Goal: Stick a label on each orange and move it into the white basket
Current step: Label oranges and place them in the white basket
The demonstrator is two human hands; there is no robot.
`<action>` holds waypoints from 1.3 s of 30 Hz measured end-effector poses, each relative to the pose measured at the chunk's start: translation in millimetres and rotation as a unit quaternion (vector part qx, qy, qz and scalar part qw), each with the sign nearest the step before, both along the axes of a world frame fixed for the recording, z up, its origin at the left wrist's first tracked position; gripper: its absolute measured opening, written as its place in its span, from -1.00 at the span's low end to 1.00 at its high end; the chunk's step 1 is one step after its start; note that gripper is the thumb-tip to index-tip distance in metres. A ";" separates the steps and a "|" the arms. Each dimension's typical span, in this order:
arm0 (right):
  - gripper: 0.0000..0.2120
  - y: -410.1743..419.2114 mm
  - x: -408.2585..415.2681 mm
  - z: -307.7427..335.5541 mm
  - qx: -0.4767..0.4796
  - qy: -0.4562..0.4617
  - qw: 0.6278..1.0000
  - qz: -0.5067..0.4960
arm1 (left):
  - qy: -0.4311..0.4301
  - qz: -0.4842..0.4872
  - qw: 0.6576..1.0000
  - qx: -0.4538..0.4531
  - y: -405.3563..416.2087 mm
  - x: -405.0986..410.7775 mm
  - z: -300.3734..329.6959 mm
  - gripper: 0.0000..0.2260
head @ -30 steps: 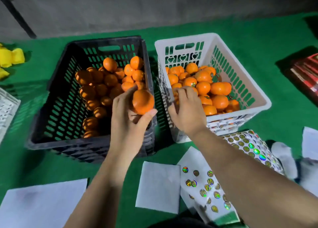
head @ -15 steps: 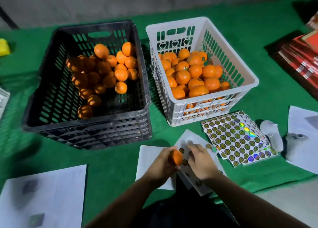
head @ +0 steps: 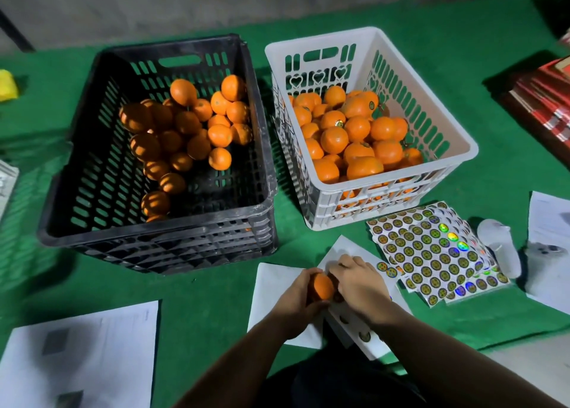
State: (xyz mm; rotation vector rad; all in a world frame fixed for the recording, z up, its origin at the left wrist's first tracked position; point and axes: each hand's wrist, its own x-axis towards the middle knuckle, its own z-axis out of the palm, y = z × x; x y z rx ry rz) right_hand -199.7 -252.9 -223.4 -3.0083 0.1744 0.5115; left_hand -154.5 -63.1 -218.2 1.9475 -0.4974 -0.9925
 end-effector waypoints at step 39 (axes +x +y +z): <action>-0.37 44.9 -19.7 158.8 0.706 -0.037 0.655 -0.266 | -0.036 0.140 0.952 -0.270 16.7 -15.4 129.4 -0.47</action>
